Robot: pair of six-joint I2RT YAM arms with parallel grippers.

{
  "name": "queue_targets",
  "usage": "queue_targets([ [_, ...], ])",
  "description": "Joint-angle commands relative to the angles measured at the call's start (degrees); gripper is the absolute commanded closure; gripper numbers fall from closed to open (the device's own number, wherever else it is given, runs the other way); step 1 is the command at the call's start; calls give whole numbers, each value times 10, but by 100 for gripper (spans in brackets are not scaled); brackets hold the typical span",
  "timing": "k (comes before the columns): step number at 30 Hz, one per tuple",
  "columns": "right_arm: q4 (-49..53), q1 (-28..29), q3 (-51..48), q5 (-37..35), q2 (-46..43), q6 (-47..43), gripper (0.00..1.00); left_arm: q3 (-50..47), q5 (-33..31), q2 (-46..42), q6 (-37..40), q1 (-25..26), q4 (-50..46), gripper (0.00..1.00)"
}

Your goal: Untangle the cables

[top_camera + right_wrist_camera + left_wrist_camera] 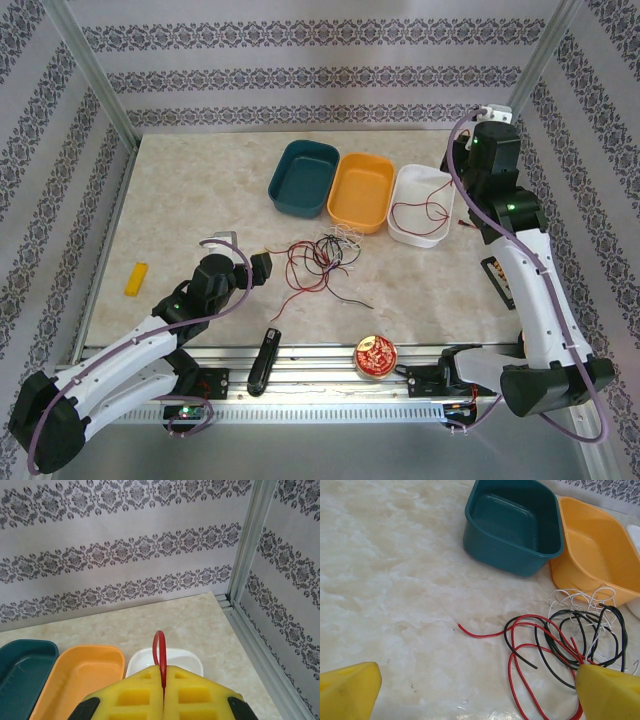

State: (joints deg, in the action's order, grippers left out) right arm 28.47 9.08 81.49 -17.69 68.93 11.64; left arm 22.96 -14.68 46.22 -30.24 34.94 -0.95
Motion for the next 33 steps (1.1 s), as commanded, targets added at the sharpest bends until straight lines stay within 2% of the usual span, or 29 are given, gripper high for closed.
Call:
queue_targets([
  [1, -16, -6, -24, 1, 15, 9, 100, -6, -13, -6, 0, 8, -10, 1],
  [11, -28, -9, -62, 18, 93, 37, 100, -1, -17, -2, 4, 8, -15, 1],
  [15, -35, -25, -64, 51, 135, 46, 100, -3, -17, -1, 3, 9, -14, 1],
  [25, -46, -44, -26, 144, 261, 42, 100, -8, -16, 7, -2, 8, -6, 1],
  [33, -28, -44, 33, 133, 354, 34, 100, -10, -17, 7, -4, 8, -6, 1],
])
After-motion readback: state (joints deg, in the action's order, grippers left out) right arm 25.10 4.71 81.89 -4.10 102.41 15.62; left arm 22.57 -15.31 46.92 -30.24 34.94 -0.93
